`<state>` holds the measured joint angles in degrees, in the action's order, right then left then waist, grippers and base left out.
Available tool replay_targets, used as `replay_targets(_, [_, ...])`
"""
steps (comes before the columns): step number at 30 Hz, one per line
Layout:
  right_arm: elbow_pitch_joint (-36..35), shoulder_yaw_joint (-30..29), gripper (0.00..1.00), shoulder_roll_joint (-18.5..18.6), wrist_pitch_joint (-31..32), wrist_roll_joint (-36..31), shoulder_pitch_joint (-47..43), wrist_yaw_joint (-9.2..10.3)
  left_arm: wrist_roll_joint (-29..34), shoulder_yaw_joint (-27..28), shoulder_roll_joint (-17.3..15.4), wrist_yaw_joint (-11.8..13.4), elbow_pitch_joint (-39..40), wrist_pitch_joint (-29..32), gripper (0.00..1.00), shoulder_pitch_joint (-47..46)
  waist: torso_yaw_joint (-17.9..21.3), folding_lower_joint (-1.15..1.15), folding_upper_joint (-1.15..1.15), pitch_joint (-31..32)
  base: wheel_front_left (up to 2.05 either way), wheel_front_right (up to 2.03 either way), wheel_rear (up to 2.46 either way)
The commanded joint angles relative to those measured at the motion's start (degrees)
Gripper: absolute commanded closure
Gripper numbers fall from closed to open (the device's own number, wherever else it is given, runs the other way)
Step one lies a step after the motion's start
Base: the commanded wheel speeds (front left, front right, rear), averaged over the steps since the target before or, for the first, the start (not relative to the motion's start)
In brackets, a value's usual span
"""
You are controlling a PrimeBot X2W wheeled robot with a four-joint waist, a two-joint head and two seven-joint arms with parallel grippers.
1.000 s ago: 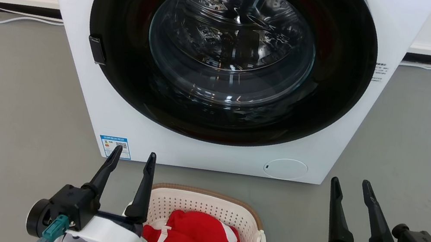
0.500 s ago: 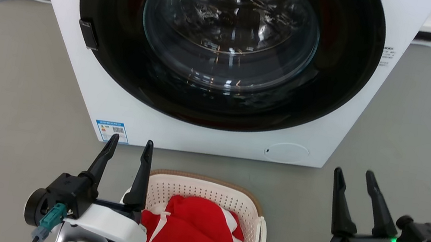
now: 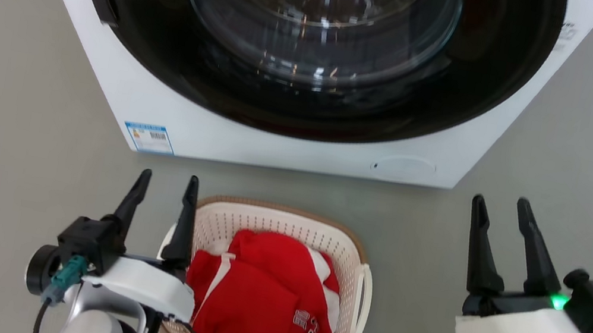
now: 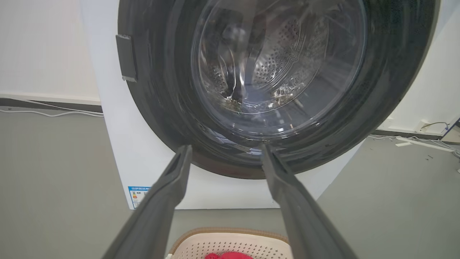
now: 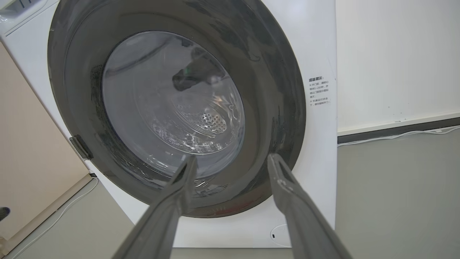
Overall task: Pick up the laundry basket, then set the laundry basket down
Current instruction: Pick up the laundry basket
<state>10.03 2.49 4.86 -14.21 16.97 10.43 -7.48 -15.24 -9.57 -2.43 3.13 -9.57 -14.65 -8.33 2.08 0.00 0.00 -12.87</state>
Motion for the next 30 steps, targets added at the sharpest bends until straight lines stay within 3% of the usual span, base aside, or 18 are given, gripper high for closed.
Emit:
replay_targets(1, [-1.7, 1.7, 0.0, 0.5, -0.8, 0.6, 1.7, -0.01, -0.7, 1.9, -0.4, 0.8, 1.1, -0.3, 0.0, -2.5, 0.1, 0.0, 0.0, -1.4, 0.0, 0.0, 0.0])
replay_targets(12, [-4.7, 3.1, 0.0, 2.7, -0.8, 3.3, 4.8, -0.01, -1.2, 4.8, -0.4, 1.1, -5.1, -0.3, 0.0, -7.5, 0.9, 0.0, 0.0, -11.1, 0.0, 0.0, 0.0])
replay_targets(30, [-6.9, 4.9, 0.0, 4.4, -0.8, 5.0, 9.9, -0.01, 0.0, 11.0, -0.4, -2.9, -25.2, -0.3, 0.0, -17.1, 1.6, 0.0, 0.0, -22.9, 0.0, 0.0, 0.0])
